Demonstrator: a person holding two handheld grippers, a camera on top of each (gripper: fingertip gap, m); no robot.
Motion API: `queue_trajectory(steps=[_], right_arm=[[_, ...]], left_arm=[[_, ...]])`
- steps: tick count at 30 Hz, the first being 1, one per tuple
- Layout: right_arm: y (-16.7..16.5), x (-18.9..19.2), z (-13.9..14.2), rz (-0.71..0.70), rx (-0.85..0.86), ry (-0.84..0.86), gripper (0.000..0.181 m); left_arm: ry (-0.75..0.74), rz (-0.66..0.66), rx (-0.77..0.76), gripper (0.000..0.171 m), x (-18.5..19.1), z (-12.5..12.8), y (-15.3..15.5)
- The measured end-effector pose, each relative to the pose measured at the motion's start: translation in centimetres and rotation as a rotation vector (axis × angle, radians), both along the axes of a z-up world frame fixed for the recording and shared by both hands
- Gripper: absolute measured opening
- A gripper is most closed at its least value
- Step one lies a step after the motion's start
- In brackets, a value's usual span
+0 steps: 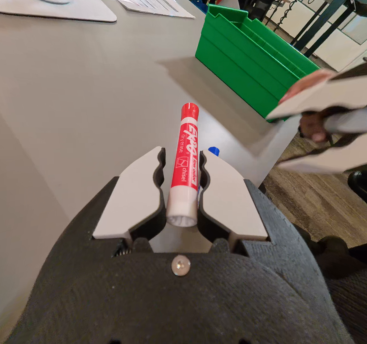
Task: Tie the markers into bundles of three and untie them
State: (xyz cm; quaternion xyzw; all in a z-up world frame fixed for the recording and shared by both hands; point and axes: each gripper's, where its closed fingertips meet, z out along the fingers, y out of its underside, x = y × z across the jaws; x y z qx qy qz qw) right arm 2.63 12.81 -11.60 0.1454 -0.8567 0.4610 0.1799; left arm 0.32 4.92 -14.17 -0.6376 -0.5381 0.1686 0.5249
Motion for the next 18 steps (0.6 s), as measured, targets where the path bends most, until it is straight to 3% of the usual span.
queue_trajectory(steps=[3, 6, 10, 12, 18], right_arm=[[-1.5, 1.2, -4.0, 0.036, 0.094, -0.003, 0.045], [-3.2, 0.5, -5.7, 0.048, 0.094, -0.027, 0.039], [-3.5, -0.4, -8.7, 0.028, 0.202, -0.191, 0.040], [-2.8, -0.7, -8.8, 0.018, 0.205, -0.183, 0.027], [-1.0, -2.3, -8.9, -0.031, 0.250, -0.065, 0.019]], left_arm=[[0.055, 0.012, -0.070, 0.033, 0.0, 0.6, -0.1], [0.119, 0.051, -0.269, 0.033, -0.2, 0.8, -0.9], [0.117, 0.081, -0.484, 0.033, -0.3, -0.1, -1.9], [0.110, 0.084, -0.539, 0.033, -0.2, -0.2, -2.0], [0.098, 0.071, -0.589, 0.033, -0.1, -0.8, -2.0]])
